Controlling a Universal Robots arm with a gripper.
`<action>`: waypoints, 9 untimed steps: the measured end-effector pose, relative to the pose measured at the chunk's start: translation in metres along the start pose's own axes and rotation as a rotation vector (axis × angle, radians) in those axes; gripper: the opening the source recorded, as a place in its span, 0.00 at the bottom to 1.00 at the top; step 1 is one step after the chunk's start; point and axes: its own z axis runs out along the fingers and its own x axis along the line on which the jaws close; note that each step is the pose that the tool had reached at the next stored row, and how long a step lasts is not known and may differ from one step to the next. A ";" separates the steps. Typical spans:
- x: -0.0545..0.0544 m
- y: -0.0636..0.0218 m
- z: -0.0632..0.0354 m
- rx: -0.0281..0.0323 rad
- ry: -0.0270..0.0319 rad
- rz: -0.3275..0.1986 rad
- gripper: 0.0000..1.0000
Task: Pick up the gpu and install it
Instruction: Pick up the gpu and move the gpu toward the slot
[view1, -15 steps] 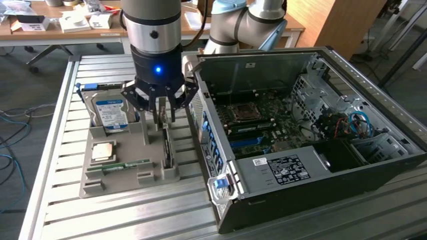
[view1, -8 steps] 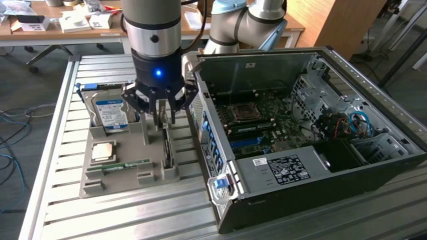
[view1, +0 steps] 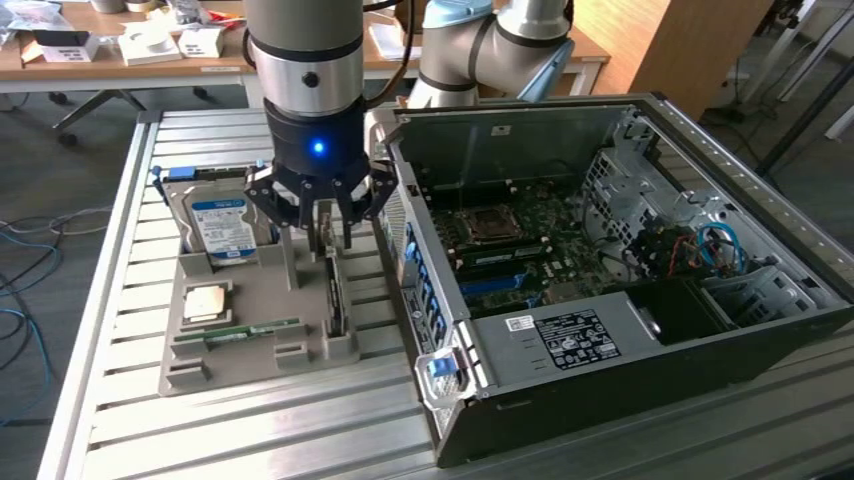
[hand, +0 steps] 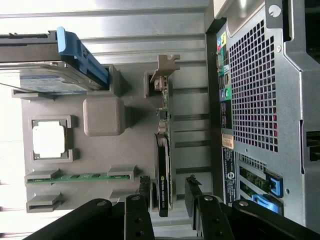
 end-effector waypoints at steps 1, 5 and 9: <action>0.000 0.0000 0.0000 0.0000 0.0000 0.000 0.42; 0.000 0.0000 -0.0001 0.0001 0.0001 0.000 0.42; 0.000 0.0000 -0.0001 0.0001 0.0001 0.000 0.43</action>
